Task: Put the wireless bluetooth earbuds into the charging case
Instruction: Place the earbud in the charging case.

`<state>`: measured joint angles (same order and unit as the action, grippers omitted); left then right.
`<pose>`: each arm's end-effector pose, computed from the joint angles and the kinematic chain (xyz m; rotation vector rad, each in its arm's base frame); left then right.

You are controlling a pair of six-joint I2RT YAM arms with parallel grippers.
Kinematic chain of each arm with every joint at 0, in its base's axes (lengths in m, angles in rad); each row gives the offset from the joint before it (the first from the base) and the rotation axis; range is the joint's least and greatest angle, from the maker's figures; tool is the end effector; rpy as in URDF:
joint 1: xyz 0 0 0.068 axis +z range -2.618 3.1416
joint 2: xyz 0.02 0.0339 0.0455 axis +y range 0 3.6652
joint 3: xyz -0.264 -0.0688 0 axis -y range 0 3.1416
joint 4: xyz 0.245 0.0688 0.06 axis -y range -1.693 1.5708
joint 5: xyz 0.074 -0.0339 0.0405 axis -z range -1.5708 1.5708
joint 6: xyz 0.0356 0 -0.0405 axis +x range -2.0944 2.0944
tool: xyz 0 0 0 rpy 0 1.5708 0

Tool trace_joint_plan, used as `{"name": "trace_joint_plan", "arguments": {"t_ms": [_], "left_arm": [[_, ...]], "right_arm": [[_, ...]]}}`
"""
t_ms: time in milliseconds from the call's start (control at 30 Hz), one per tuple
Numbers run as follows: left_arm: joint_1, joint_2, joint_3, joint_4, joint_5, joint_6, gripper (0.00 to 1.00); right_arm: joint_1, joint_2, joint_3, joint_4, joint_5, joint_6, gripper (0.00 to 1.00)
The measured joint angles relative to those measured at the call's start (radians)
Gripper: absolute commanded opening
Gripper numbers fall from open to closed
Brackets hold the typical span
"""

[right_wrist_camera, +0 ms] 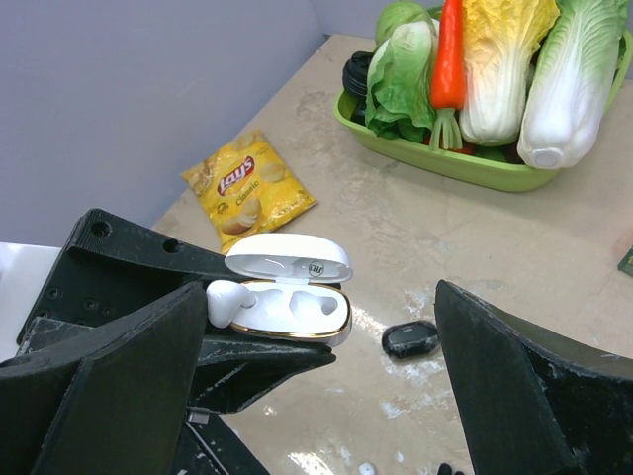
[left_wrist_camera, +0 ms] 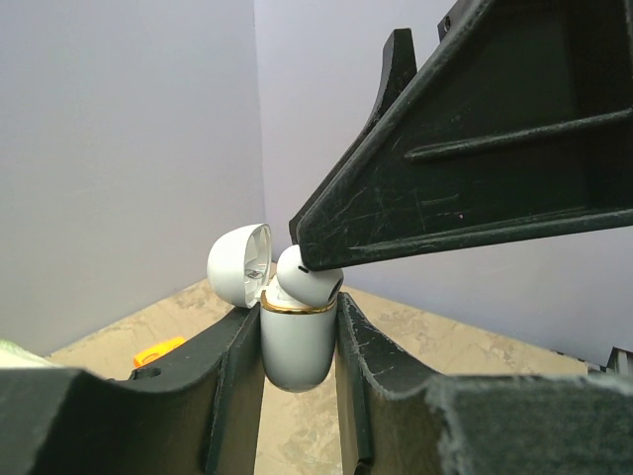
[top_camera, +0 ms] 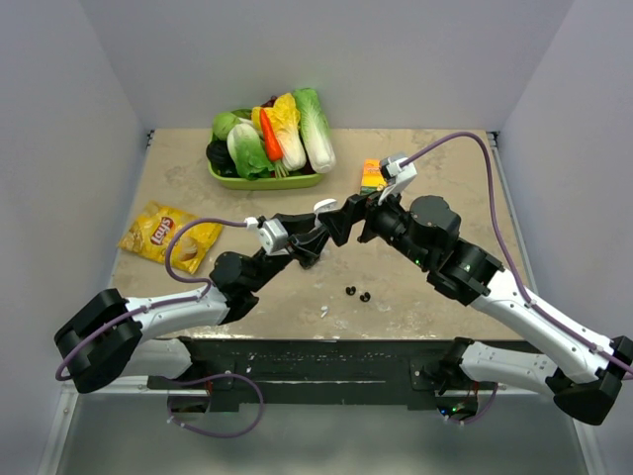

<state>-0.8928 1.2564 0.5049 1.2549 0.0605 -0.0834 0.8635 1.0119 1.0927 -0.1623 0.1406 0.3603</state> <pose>0.1578 -0.1994 0.2940 0.4893 0.9980 -0.9106 0.1521 0.1703 0.4080 -0.3187 1.6861 0.8079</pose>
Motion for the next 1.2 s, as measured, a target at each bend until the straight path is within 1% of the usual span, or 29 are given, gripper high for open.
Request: {"name": "trace_joint_plan", "arguments": {"t_ms": [467,700,867,1033,1200], "left_arm": [[0.000,-0.024,0.000,-0.008,0.003,-0.001,0.00],[0.000,-0.050,0.000,0.008,0.014,-0.002,0.00],[0.000,-0.053,0.000,0.008,0.012,-0.002,0.00],[0.000,-0.058,0.000,0.014,-0.005,-0.002,0.00],[0.000,-0.062,0.017,0.010,-0.039,-0.013,0.00]], "right_arm": [[0.000,-0.019,0.000,-0.003,0.000,-0.006,0.98],[-0.001,-0.027,-0.006,-0.009,0.024,-0.015,0.98],[-0.001,-0.068,-0.031,0.002,0.024,-0.018,0.98],[-0.001,-0.105,-0.030,0.026,0.022,-0.016,0.98],[-0.001,-0.070,0.007,0.027,-0.012,-0.010,0.98]]}}
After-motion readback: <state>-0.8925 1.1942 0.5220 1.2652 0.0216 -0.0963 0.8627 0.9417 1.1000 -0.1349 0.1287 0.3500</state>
